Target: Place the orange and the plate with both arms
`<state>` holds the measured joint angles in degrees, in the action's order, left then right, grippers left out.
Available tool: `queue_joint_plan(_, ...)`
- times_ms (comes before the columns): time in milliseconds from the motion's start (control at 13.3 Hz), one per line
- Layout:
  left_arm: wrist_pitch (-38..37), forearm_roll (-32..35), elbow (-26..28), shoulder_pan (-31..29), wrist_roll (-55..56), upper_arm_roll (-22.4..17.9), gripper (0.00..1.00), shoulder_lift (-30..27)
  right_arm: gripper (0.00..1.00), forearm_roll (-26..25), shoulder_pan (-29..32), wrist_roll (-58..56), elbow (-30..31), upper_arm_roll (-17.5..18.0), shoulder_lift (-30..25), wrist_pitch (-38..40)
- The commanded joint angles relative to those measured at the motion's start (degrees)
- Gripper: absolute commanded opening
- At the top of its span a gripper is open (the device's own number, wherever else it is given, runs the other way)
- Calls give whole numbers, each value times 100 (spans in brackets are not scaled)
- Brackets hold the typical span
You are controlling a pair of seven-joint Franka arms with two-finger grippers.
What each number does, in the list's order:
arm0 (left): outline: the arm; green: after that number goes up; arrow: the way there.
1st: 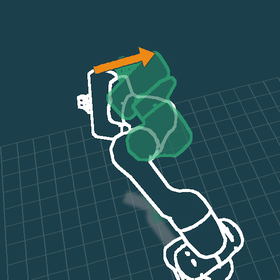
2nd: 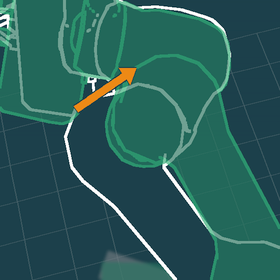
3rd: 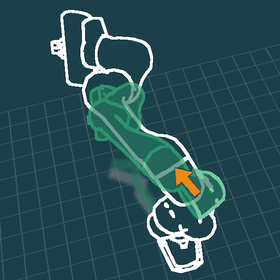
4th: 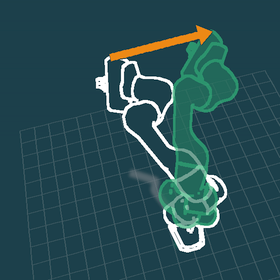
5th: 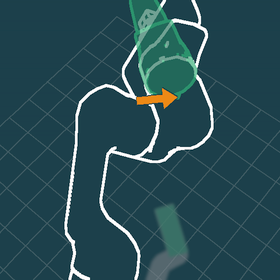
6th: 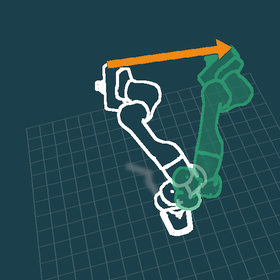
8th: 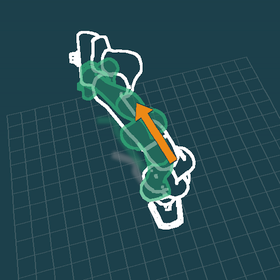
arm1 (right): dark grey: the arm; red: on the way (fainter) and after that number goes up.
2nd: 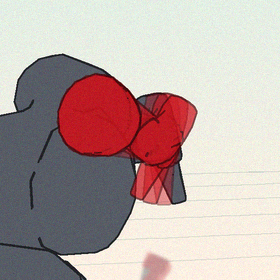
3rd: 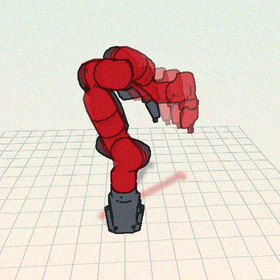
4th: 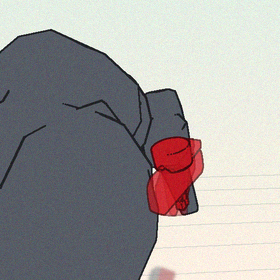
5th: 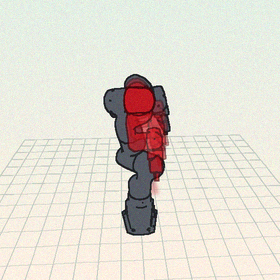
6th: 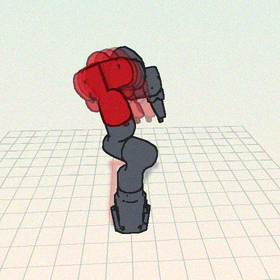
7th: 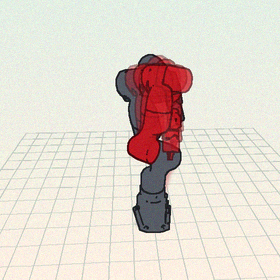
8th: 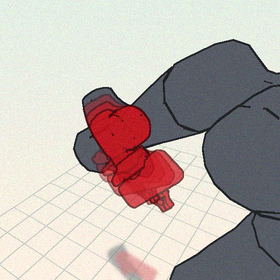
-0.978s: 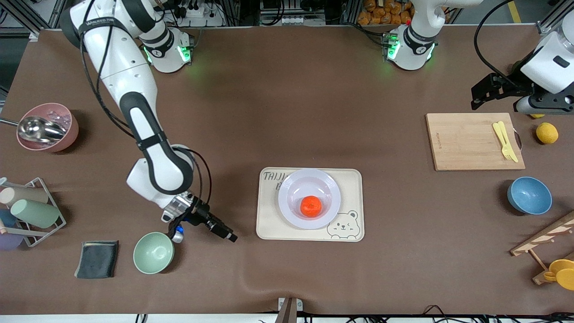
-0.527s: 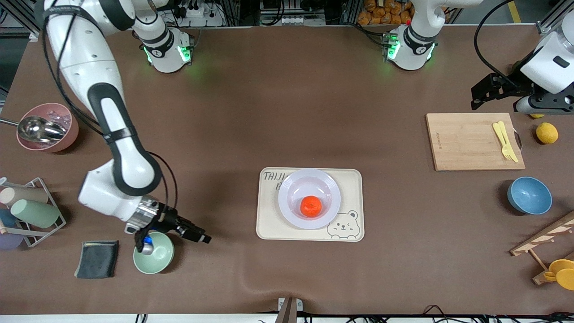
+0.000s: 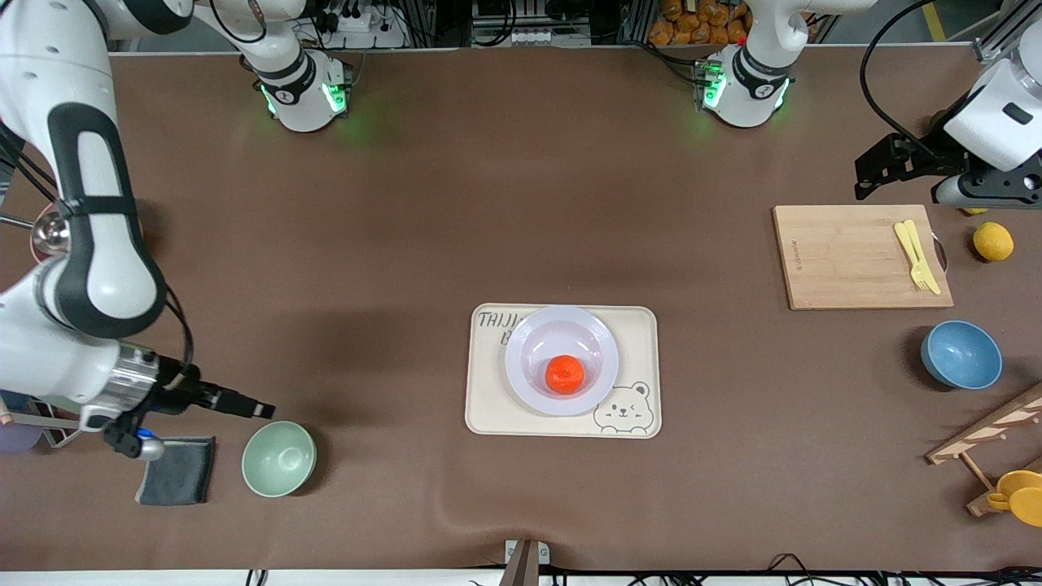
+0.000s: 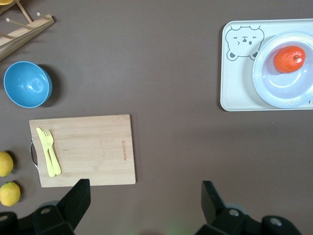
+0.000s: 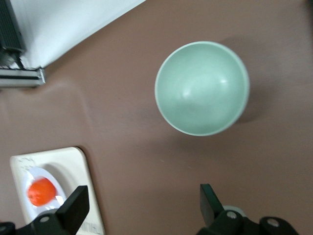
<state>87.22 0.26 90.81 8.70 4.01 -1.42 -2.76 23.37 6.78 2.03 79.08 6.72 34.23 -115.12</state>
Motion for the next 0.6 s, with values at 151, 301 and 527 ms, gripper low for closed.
queue_joint_plan(151, -83, 114, -10, -17, 74, 19, 100, -5, 100, -1071, 139, 288, -1075, -22, -479, 2243)
queue_joint_plan(301, -83, 114, -28, -8, 74, 19, 100, -5, 100, -1289, 149, 307, -1377, -83, -496, 2932)
queue_joint_plan(527, -83, 114, -19, -17, 74, 19, 100, -5, 100, -2353, -237, 796, -1090, -39, -1162, 3101)
